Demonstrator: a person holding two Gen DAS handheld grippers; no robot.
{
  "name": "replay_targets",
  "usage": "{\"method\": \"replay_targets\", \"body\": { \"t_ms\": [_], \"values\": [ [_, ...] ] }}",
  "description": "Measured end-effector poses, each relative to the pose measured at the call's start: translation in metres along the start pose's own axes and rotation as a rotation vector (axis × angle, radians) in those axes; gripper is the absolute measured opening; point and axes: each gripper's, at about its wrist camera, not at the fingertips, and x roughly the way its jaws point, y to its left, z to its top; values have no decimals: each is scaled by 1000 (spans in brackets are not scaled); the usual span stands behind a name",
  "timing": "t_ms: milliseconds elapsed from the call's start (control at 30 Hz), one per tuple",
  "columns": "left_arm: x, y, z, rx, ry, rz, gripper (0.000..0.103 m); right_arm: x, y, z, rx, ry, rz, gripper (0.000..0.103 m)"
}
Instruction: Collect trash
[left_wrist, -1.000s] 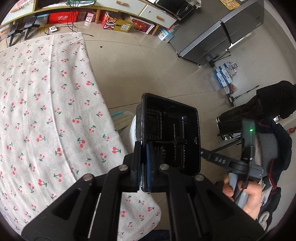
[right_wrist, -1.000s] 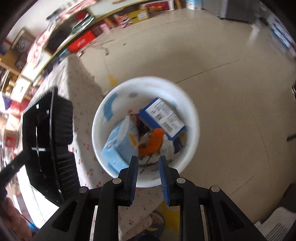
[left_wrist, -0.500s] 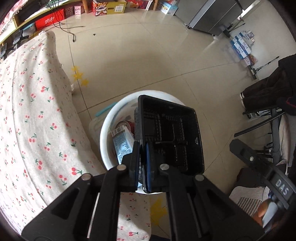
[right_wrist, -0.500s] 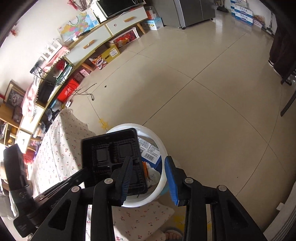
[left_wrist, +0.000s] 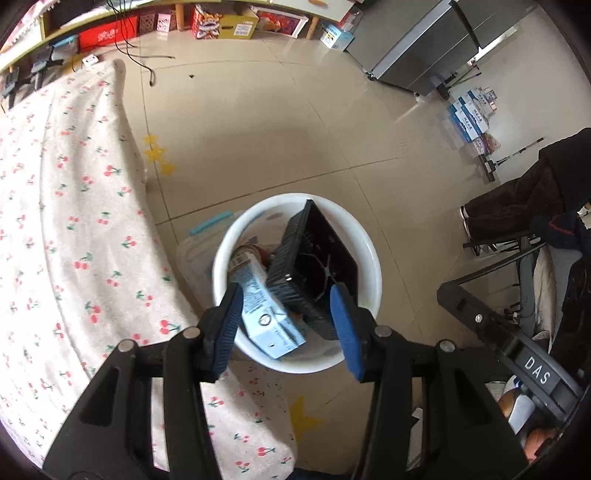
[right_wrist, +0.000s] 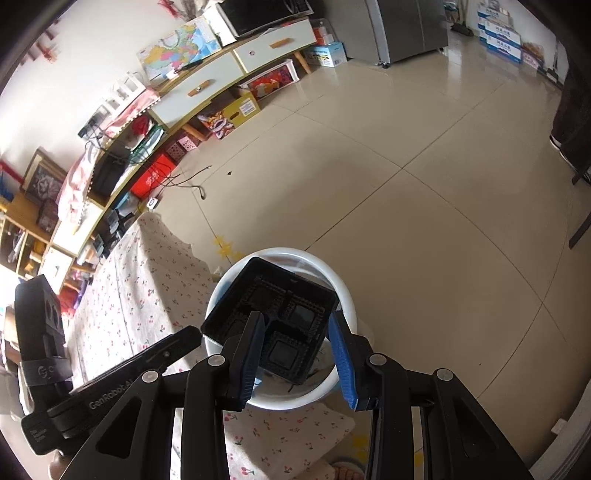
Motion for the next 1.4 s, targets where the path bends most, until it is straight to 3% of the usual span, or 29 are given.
{"method": "replay_targets", "body": {
  "t_ms": [133, 300, 433, 600, 733, 867, 1400],
  "values": [
    [-40, 21, -33, 0, -96, 90, 71, -17, 38, -21, -160, -29, 7, 49],
    [-81, 47, -66, -34, -188, 185, 76, -50, 86, -68, -322, -126, 25, 68],
    [-111, 64, -87, -78, -265, 275, 83, -63, 114, -114, -390, -167, 60, 71],
    [-129, 83, -123, -85, -285, 347, 83, -74, 126, -150, -375, -212, 56, 72],
    [-141, 92, -145, -80, -313, 367, 93, -81, 132, -169, -382, -264, -6, 79],
    [-150, 95, -161, -57, -330, 409, 94, -80, 135, -177, -400, -284, -42, 84],
    [-148, 91, -166, -50, -329, 406, 94, -61, 133, -179, -409, -231, -96, 84]
  ]
}}
